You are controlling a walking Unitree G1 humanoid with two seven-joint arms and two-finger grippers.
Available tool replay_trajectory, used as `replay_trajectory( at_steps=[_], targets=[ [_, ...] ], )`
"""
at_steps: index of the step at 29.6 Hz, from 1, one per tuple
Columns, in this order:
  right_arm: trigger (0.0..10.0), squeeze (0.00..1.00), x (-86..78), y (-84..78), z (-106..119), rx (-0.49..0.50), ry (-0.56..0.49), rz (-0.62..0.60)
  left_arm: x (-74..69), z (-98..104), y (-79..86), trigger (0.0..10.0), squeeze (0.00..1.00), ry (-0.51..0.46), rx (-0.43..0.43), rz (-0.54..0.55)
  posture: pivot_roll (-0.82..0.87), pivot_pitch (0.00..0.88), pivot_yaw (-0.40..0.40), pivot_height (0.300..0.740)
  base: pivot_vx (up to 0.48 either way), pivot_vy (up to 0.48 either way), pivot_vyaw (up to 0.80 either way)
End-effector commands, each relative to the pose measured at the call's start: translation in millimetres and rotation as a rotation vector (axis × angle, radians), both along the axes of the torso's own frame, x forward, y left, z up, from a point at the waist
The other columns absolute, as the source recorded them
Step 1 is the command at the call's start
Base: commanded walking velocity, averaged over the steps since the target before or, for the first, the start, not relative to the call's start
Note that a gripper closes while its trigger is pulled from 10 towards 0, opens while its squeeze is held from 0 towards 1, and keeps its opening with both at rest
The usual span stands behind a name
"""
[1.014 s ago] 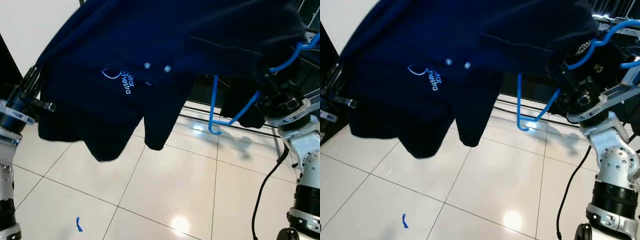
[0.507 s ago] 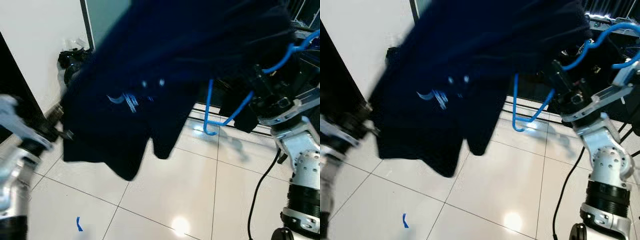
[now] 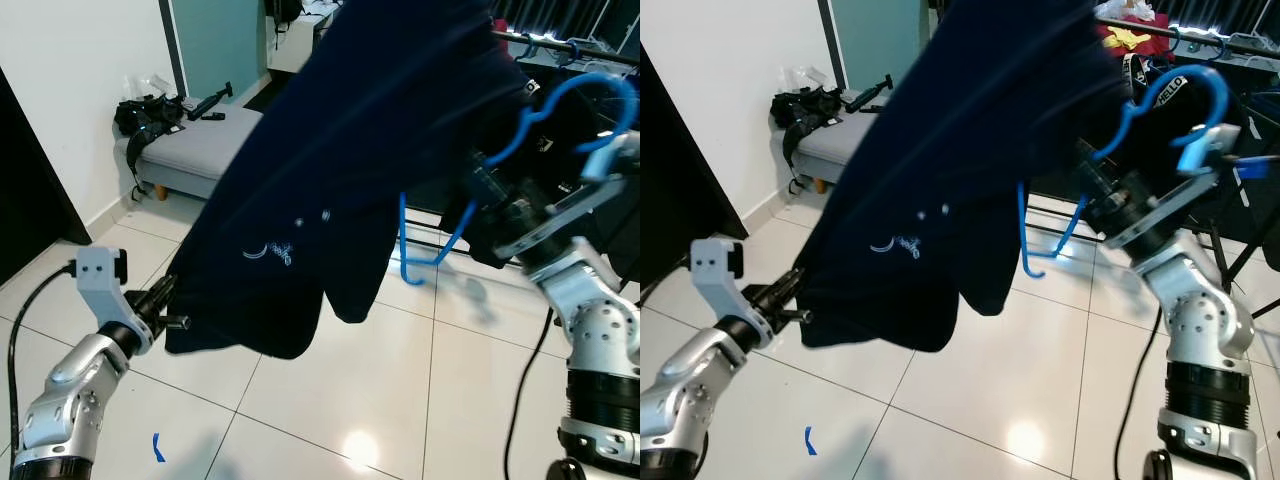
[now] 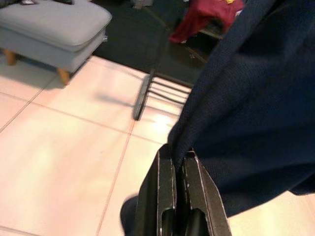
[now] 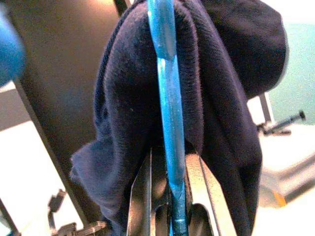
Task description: Hang hanger
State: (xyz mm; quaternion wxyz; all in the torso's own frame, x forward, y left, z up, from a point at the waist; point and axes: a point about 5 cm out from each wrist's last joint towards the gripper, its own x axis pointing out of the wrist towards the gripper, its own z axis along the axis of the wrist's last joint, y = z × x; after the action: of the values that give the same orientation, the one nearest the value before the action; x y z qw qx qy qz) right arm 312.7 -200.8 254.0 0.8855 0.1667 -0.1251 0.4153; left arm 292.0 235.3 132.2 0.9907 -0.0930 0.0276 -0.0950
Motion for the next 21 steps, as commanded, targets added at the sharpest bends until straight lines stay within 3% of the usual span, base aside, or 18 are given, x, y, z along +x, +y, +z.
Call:
replay_trajectory(
  at_steps=[1,2,3,4,5,6,7,8,9,10,11,12,14,16,17,18,20,21],
  targets=[
    [10.0,0.00,-0.9,8.8,-11.2,-0.090,0.038,0.024,-2.6,-2.2,-5.1,6.9,0.00,0.020,0.047,-0.046,0.09,0.082,-0.038,0.740,0.000,0.000,0.00],
    [10.0,0.00,-2.6,14.0,-20.4,-0.167,0.072,0.050,-3.2,-1.0,-6.9,10.0,0.00,0.024,0.121,-0.084,0.09,0.082,-0.038,0.740,0.000,0.000,0.00],
    [10.0,0.00,-2.6,14.0,-20.4,-0.167,0.072,0.050,-3.2,-1.0,-6.9,10.0,0.00,0.024,0.121,-0.084,0.09,0.082,-0.038,0.740,0.000,0.000,0.00],
    [10.0,0.00,-4.0,16.1,-25.4,-0.211,0.098,0.063,-3.8,3.7,-5.1,10.0,0.00,-0.001,0.212,-0.110,0.09,0.082,-0.038,0.740,0.000,0.000,0.00],
    [10.0,0.00,-4.2,15.6,-26.0,-0.237,0.115,0.064,-6.1,15.9,-3.6,10.0,1.00,-0.058,0.240,-0.170,0.09,0.084,-0.041,0.740,0.000,0.000,0.00],
    [10.0,0.00,-4.2,15.6,-26.0,-0.237,0.115,0.064,-6.1,15.9,-3.6,10.0,1.00,-0.058,0.240,-0.170,0.09,0.084,-0.041,0.740,0.000,0.000,0.00],
    [10.0,0.00,-3.7,14.1,-24.5,-0.255,0.123,0.059,-10.3,28.6,-1.8,10.0,1.00,-0.108,0.284,-0.247,0.08,0.086,-0.043,0.740,0.000,0.000,0.00],
    [10.0,0.00,-3.7,14.1,-24.5,-0.255,0.123,0.059,-10.3,28.6,-1.8,10.0,1.00,-0.108,0.284,-0.247,0.08,0.086,-0.043,0.740,0.000,0.000,0.00],
    [10.0,0.00,-3.1,12.1,-22.0,-0.263,0.122,0.054,-17.0,39.1,-0.3,10.0,1.00,-0.129,0.316,-0.345,0.08,0.085,-0.045,0.740,0.000,0.000,0.00],
    [10.0,0.00,-3.1,12.1,-22.0,-0.263,0.122,0.054,-17.0,39.1,-0.3,10.0,1.00,-0.129,0.316,-0.345,0.08,0.085,-0.045,0.740,0.000,0.000,0.00],
    [10.0,0.00,-2.4,9.4,-19.7,-0.268,0.114,0.048,-29.3,45.1,0.9,10.0,1.00,-0.106,0.360,-0.482,0.08,0.085,-0.043,0.740,0.000,0.000,0.00],
    [10.0,0.00,-2.4,9.4,-19.7,-0.268,0.114,0.048,-29.3,45.1,0.9,10.0,1.00,-0.106,0.360,-0.482,0.08,0.085,-0.043,0.740,0.000,0.000,0.00],
    [10.0,0.00,-0.7,2.6,-14.6,-0.260,0.073,0.018,-57.0,47.0,5.5,10.0,1.00,0.013,0.467,-0.717,0.07,0.087,-0.043,0.740,0.000,0.000,0.00],
    [10.0,0.00,-0.4,-0.1,-10.8,-0.232,0.057,0.011,-63.2,49.3,8.7,10.0,1.00,0.050,0.500,-0.754,0.08,0.089,-0.043,0.740,0.000,0.000,0.00],
    [10.0,0.00,-1.6,0.0,-11.3,-0.229,0.060,0.025,-59.8,60.9,14.4,10.0,1.00,0.015,0.558,-0.709,0.08,0.088,-0.048,0.740,0.000,0.000,0.00],
    [10.0,0.00,-1.6,0.0,-11.3,-0.229,0.060,0.025,-59.8,60.9,14.4,10.0,1.00,0.015,0.558,-0.709,0.08,0.088,-0.048,0.740,0.000,0.000,0.00],
    [10.0,0.00,-4.7,5.1,-26.8,-0.343,0.111,0.064,-48.5,87.1,20.2,10.0,1.00,-0.106,0.635,-0.594,0.08,0.089,-0.053,0.740,0.000,0.000,0.00],
    [10.0,0.00,-4.7,5.1,-26.8,-0.343,0.111,0.064,-48.5,87.1,20.2,10.0,1.00,-0.106,0.635,-0.594,0.08,0.089,-0.053,0.740,0.000,0.000,0.00]
  ],
)
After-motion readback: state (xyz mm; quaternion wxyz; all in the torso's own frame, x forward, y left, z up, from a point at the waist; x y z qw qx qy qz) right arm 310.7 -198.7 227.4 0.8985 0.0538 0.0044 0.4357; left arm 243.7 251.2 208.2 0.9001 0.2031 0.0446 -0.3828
